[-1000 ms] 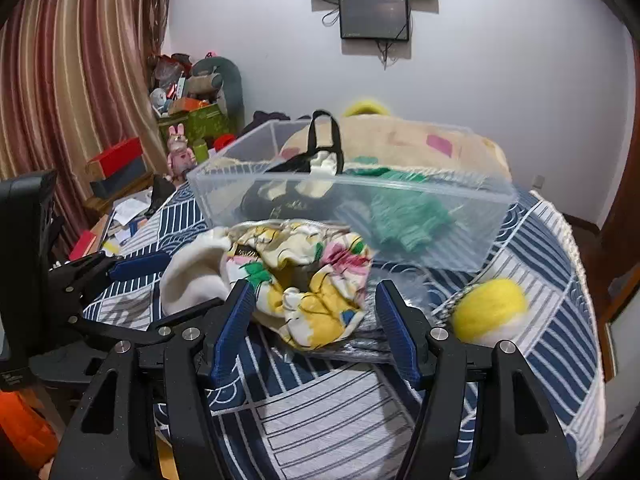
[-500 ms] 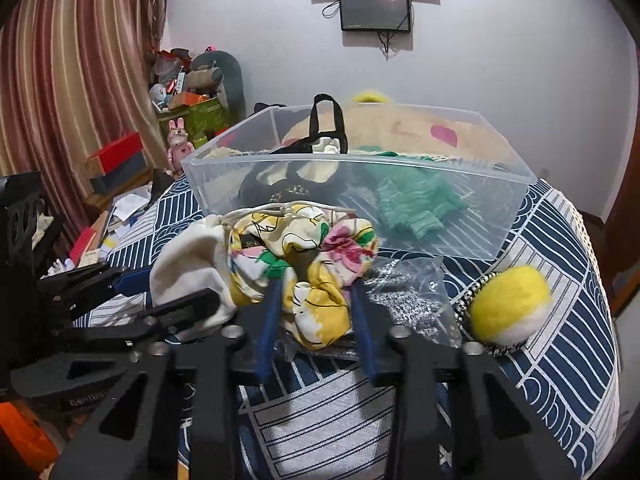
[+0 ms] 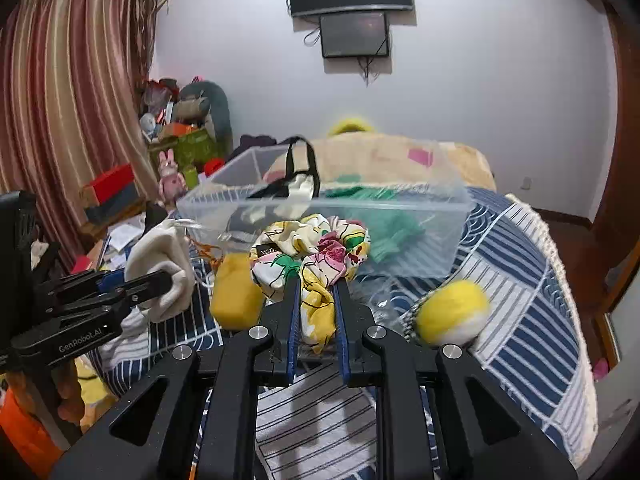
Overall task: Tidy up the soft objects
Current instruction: 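Lift the floral cloth with the right tool into the box while the left tool drops the white cloth in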
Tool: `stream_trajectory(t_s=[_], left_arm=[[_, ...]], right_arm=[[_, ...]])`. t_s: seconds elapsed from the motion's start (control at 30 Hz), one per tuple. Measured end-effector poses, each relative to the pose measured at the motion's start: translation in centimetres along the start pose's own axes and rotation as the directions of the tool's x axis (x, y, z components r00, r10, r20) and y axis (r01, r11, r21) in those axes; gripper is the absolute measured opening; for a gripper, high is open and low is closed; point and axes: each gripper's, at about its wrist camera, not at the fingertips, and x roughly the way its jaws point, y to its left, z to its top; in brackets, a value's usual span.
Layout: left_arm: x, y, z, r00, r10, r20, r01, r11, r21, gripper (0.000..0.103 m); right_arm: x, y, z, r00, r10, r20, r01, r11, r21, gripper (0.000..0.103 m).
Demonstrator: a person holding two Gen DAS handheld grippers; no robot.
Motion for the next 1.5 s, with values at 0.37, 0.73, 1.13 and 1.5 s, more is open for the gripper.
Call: stream_trajectory(t_s=[0.37,0.73,1.13,1.5], left_arm=[[-2.1,-1.1,4.0,0.994,-0.012,0.108,0.009,1.0,0.028,0.033],[-2.0,-1.9,7.8,0.982,-0.016,0.189,0.008,0.999,0.042,0.033],[1.9,-2.5,10.2,0.987,-0.008,0.159,0.003,0.999,0.034,0.033],[6.8,-4.1,9.8,0.999,-0.009,0.049,0.005,0.997,0.081,0.033]], right_arm=[[-2.7,-0.6,2.2,0.994,-0.055,0.091,0.056,0.998,-0.013,0.014],[-3.2,-1.2,5.3,0.978,-0.08,0.192,0.083,0.996,-0.008,0.014],[-0.2,-1.7,6.7,0.979,-0.108,0.171,0.112,0.994,-0.014,0.014],[3.9,-2.2,6.4,0.995,-0.079,0.066,0.08,0.997,-0.001,0.014]])
